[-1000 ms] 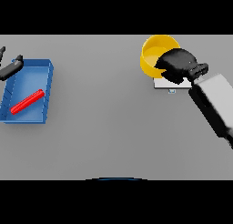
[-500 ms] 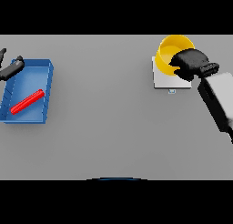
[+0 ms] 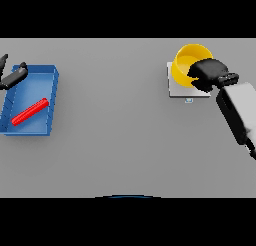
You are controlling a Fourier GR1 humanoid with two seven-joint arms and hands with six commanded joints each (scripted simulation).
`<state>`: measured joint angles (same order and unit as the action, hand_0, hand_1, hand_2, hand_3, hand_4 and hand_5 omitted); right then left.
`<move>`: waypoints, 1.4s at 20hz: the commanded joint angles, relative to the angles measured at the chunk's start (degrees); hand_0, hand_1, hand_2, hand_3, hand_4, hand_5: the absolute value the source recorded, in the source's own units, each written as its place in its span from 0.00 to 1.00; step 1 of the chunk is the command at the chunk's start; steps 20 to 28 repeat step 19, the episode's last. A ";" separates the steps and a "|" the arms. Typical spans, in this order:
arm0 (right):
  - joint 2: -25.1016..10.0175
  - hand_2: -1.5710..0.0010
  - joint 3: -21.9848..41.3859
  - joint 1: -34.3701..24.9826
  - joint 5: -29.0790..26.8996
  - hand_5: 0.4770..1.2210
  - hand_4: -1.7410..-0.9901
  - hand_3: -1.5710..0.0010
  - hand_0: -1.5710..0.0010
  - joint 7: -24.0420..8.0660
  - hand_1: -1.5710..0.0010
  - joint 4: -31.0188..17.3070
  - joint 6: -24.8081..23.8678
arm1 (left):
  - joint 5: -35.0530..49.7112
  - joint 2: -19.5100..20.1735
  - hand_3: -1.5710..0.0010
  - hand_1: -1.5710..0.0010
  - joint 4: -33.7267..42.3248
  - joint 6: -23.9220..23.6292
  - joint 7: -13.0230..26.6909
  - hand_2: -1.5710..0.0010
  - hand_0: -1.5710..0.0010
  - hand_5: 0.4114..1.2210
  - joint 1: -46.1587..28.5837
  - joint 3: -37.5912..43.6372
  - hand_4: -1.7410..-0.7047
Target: Pick up the red beaker and tilt it to pour out 1 green nut into yellow bowl. Pick up the yellow bowl and place it on the metallic measuring scale.
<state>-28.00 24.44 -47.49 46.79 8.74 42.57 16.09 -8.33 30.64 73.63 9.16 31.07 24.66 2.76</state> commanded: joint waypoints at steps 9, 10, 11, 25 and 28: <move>0.61 0.70 -2.17 0.03 -3.10 0.56 0.33 0.75 0.61 -3.17 0.65 0.30 3.91 | 0.67 -0.06 1.00 1.00 -0.21 0.58 -0.46 1.00 1.00 0.44 -0.24 0.24 0.87; 0.38 0.76 -2.18 0.39 -3.32 0.52 0.34 0.80 0.69 -2.50 0.71 0.39 4.14 | 0.65 0.12 1.00 1.00 -0.22 0.53 -0.54 1.00 1.00 0.43 -0.17 0.37 0.87; 0.49 0.81 -1.83 0.01 -2.83 0.50 0.35 0.84 0.75 -2.19 0.76 -0.40 3.92 | 0.55 0.24 1.00 1.00 -0.01 0.67 0.26 1.00 1.00 0.42 0.18 0.22 0.88; -0.22 0.97 -0.76 0.25 -2.27 0.41 0.47 0.97 0.96 -2.75 0.96 0.34 6.22 | 0.36 -0.20 1.00 1.00 0.46 0.19 0.58 1.00 1.00 0.43 0.42 -0.06 0.88; -0.22 0.97 -0.76 0.25 -2.27 0.41 0.47 0.97 0.96 -2.75 0.96 0.34 6.22 | 0.36 -0.20 1.00 1.00 0.46 0.19 0.58 1.00 1.00 0.43 0.42 -0.06 0.88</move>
